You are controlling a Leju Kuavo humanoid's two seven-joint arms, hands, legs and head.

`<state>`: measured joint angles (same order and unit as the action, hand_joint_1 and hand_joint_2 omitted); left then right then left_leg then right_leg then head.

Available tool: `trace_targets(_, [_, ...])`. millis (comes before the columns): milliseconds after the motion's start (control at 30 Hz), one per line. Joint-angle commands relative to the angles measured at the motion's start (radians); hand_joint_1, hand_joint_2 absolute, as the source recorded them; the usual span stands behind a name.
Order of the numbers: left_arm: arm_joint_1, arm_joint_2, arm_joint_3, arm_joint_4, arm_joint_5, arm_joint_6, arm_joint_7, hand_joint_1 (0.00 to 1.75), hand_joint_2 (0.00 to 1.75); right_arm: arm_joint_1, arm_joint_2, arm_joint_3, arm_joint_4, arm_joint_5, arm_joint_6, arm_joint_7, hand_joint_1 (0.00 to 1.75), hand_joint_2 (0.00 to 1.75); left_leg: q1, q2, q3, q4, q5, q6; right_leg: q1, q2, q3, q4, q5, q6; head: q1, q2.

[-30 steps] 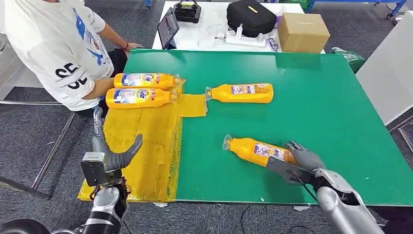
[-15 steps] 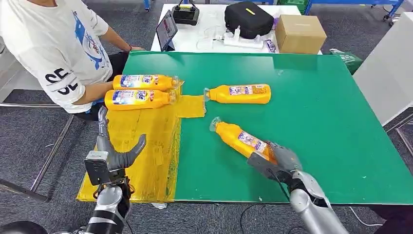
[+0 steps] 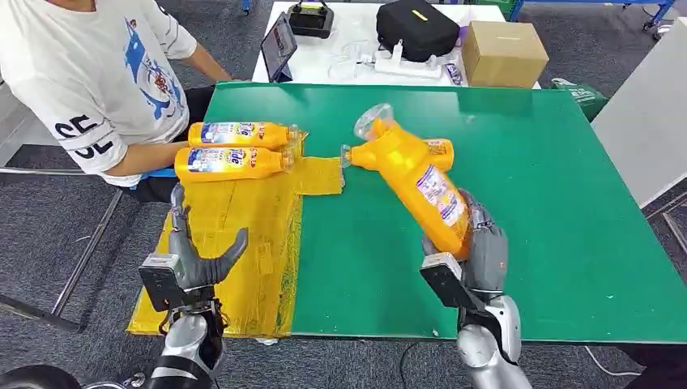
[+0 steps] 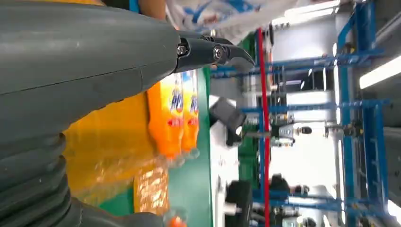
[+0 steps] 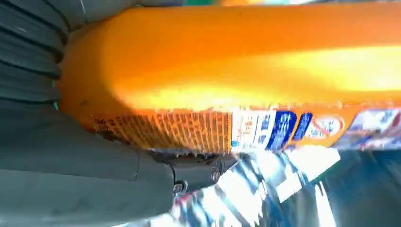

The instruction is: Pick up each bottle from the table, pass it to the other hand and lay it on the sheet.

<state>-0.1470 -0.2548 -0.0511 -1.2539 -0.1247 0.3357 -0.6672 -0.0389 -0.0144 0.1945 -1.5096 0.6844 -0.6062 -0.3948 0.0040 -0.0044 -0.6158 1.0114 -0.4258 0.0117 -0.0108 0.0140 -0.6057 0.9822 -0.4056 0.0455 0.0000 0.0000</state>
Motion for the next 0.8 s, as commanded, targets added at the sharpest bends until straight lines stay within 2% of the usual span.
trace_targets(33, [-0.037, -0.006, -0.089, 0.046, 0.149, -0.169, 0.139, 0.00, 1.75, 0.055, 0.268, -0.247, -0.244, 0.041, -0.092, -0.303, 1.75, 1.75, 0.000, -0.002, 0.001, 0.001, -0.001, -0.001, 0.000, -0.003, 0.001, 0.001, -0.002, -0.001, 0.000, 0.000])
trace_targets(100, [-0.042, -0.012, -0.102, 0.055, 0.150, -0.167, 0.140, 0.00, 1.75, 0.065, 0.278, -0.250, -0.267, 0.064, -0.092, -0.303, 1.75, 1.75, -0.001, -0.003, -0.002, 0.001, 0.000, 0.000, -0.001, -0.004, -0.002, 0.002, -0.001, -0.001, 0.001, 0.000])
trace_targets(133, [-0.048, 0.001, -0.126, 0.069, 0.225, -0.262, 0.183, 0.00, 1.75, 0.074, 0.271, -0.229, -0.276, 0.078, -0.092, -0.303, 1.75, 1.75, 0.000, -0.004, 0.001, 0.002, -0.002, -0.001, 0.001, -0.006, 0.002, 0.002, -0.004, -0.002, 0.000, 0.000])
trace_targets(167, [-0.048, 0.010, -0.144, 0.075, 0.270, -0.323, 0.211, 0.00, 1.75, 0.080, 0.268, -0.218, -0.269, 0.089, -0.092, -0.303, 1.64, 1.75, 0.000, -0.002, -0.001, 0.000, -0.001, -0.001, 0.000, -0.003, -0.001, 0.000, -0.001, -0.001, 0.000, 0.000])
trace_targets(233, [-0.044, 0.023, -0.167, 0.080, 0.336, -0.392, 0.240, 0.00, 1.75, 0.082, 0.250, -0.193, -0.224, 0.089, -0.092, -0.303, 1.57, 1.75, 0.000, -0.003, 0.000, 0.000, -0.001, 0.000, 0.000, -0.004, 0.001, -0.001, -0.001, -0.001, 0.000, 0.000])
trace_targets(267, [-0.035, 0.022, -0.157, 0.083, 0.352, -0.449, 0.250, 0.00, 1.75, 0.088, 0.244, -0.180, -0.202, 0.092, -0.092, -0.303, 1.64, 1.75, 0.000, -0.003, 0.002, -0.001, -0.001, 0.000, 0.000, -0.005, 0.003, -0.001, -0.002, -0.001, 0.000, 0.000])
trace_targets(333, [-0.034, 0.036, -0.176, 0.087, 0.385, -0.498, 0.255, 0.00, 1.75, 0.083, 0.238, -0.168, -0.171, 0.094, -0.092, -0.303, 1.64, 1.75, 0.000, -0.003, 0.001, -0.001, 0.000, 0.000, 0.000, -0.004, 0.002, -0.001, -0.001, -0.001, 0.001, 0.000])
trace_targets(400, [-0.034, 0.036, -0.176, 0.087, 0.385, -0.498, 0.255, 0.00, 1.75, 0.083, 0.238, -0.168, -0.171, 0.094, -0.092, -0.303, 1.64, 1.75, 0.000, 0.001, 0.003, -0.002, -0.001, 0.000, 0.001, -0.001, 0.003, -0.002, -0.001, -0.001, 0.001, 0.000])
trace_targets(533, [-0.034, 0.036, -0.176, 0.087, 0.385, -0.498, 0.255, 0.00, 1.75, 0.083, 0.238, -0.168, -0.171, 0.094, -0.092, -0.303, 1.61, 1.75, 0.000, -0.001, 0.001, -0.001, 0.000, 0.000, 0.000, -0.002, 0.001, -0.001, -0.001, -0.001, 0.001, 0.000])
trace_targets(567, [-0.023, 0.062, -0.208, 0.063, 0.447, -0.599, 0.273, 0.00, 1.75, 0.087, 0.217, -0.112, -0.088, 0.114, -0.092, -0.303, 1.62, 1.75, 0.000, -0.001, 0.000, -0.001, 0.000, 0.000, 0.000, -0.002, 0.000, -0.001, 0.000, -0.001, 0.000, 0.000])
trace_targets(633, [-0.012, 0.056, -0.199, 0.053, 0.442, -0.617, 0.277, 0.00, 1.75, 0.088, 0.222, -0.103, -0.073, 0.119, -0.092, -0.303, 1.75, 1.75, 0.000, 0.001, 0.002, -0.001, -0.001, 0.000, 0.001, -0.001, 0.002, -0.002, -0.001, -0.001, 0.000, 0.000])
trace_targets(700, [-0.006, 0.066, -0.217, 0.046, 0.456, -0.633, 0.277, 0.00, 1.75, 0.089, 0.218, -0.080, -0.043, 0.106, -0.092, -0.303, 1.75, 1.75, 0.000, 0.002, 0.003, -0.002, -0.001, 0.000, 0.001, 0.000, 0.004, -0.003, -0.001, -0.002, 0.000, 0.000])
trace_targets(733, [0.000, 0.077, -0.240, 0.039, 0.495, -0.692, 0.289, 0.00, 1.75, 0.086, 0.197, -0.034, 0.010, 0.093, -0.092, -0.303, 1.75, 1.75, 0.000, 0.001, 0.002, -0.002, -0.001, 0.000, 0.001, 0.000, 0.002, -0.002, 0.000, -0.001, 0.000, 0.000])
trace_targets(800, [0.006, 0.091, -0.273, 0.029, 0.513, -0.717, 0.272, 0.00, 1.75, 0.075, 0.193, 0.027, 0.096, 0.061, -0.092, -0.303, 1.75, 1.75, 0.001, 0.003, 0.003, -0.002, -0.001, 0.000, 0.001, 0.001, 0.003, -0.003, 0.000, -0.001, 0.000, 0.000])
